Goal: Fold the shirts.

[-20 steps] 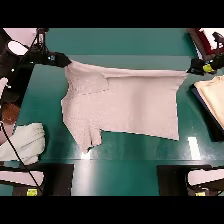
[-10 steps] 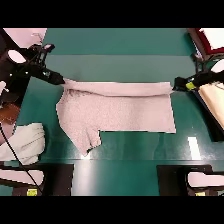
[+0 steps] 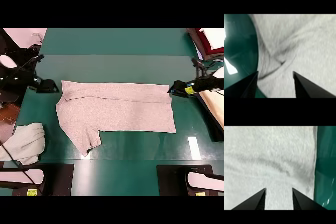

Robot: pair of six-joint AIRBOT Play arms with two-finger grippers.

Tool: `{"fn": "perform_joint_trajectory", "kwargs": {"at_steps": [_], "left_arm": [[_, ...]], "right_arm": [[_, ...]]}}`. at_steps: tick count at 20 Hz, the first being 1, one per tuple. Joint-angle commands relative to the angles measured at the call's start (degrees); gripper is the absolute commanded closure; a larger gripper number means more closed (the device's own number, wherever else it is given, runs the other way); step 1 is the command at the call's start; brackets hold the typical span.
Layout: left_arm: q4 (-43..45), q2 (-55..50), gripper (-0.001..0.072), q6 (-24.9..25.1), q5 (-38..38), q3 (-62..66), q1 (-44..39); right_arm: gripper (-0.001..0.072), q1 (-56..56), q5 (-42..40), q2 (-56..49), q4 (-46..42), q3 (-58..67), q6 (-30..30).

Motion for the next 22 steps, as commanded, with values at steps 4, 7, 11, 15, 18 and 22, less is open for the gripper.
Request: {"fn": "perform_joint_trajectory", "kwargs": {"at_steps": [4,7,11,15,18,22], "left_arm": [[-1.31,19.15,0.0211,-5.22,-2.49,-26.27,3.13],[-7.43,25.99,0.0211,-5.60,0.87,-39.71,3.10],[-9.84,28.09,0.0211,-5.27,3.80,-48.57,3.13],[-13.18,28.09,0.0212,-4.44,8.87,-51.76,3.13],[-14.53,27.78,0.0213,-4.44,11.47,-51.95,3.10],[-16.70,27.78,0.0547,-1.99,13.75,-51.95,3.13]], "right_arm": [[0.0332,-5.29,0.50,12.63,0.79,-8.68,-1.07],[0.0332,-6.40,-0.20,14.58,0.83,-10.21,-1.18],[0.0333,-6.27,-0.13,14.56,0.90,-9.97,-1.18],[0.0333,-6.27,-0.22,14.56,0.87,-9.97,-1.16],[0.0333,-6.27,-0.07,14.56,0.90,-9.97,-1.16],[0.0332,-6.27,0.00,14.56,2.95,-10.08,-1.18]]}}
